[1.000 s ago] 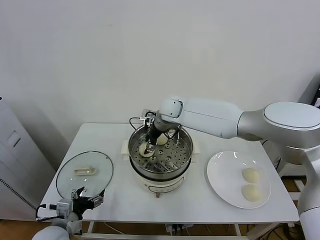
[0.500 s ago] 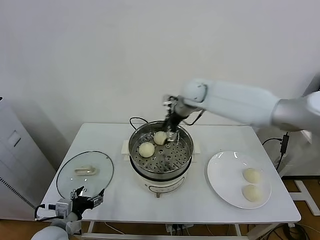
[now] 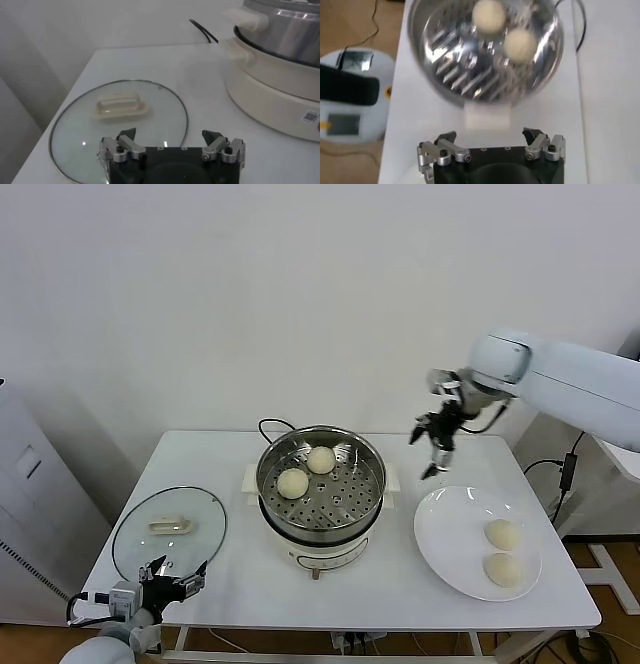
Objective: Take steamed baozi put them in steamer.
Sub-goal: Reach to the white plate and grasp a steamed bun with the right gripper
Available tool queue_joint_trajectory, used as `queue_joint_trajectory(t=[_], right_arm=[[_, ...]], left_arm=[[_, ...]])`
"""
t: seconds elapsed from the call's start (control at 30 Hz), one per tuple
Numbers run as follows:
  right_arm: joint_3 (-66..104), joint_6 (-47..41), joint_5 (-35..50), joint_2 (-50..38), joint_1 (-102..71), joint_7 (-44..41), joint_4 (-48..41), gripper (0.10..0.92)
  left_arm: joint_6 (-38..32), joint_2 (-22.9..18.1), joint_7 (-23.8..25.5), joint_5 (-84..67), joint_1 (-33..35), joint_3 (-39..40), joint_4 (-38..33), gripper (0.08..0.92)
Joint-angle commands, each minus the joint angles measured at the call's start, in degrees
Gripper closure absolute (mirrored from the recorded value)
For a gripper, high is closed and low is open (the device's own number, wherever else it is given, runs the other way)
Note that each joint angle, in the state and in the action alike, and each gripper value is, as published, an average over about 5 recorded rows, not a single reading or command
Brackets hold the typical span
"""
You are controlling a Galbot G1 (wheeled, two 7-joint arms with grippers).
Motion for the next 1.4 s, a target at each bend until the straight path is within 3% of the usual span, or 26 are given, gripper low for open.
queue_joint_trajectory(t=[0.03,0.7,1.4], right_arm=[[2.8,5.4,-9.2,-9.9,-6.2,-4.7,0.9,0.203],[21.3,11.1,-25.1,-13.0,-29.4,-5.4,-1.8,0.203],[32.7,13.4,-33.6,-12.2,-41.5,-4.0,-3.8,0.203]], left_arm=[[0.1,0.1,-0.1,0.0,-0.1,0.0,0.1,0.177],[0.8,0.3,-0.3,0.2,-1.2,1.1,0.5,0.177],[1.1,-0.1,-0.4,1.1,-1.3,1.8,0.6,0.177]])
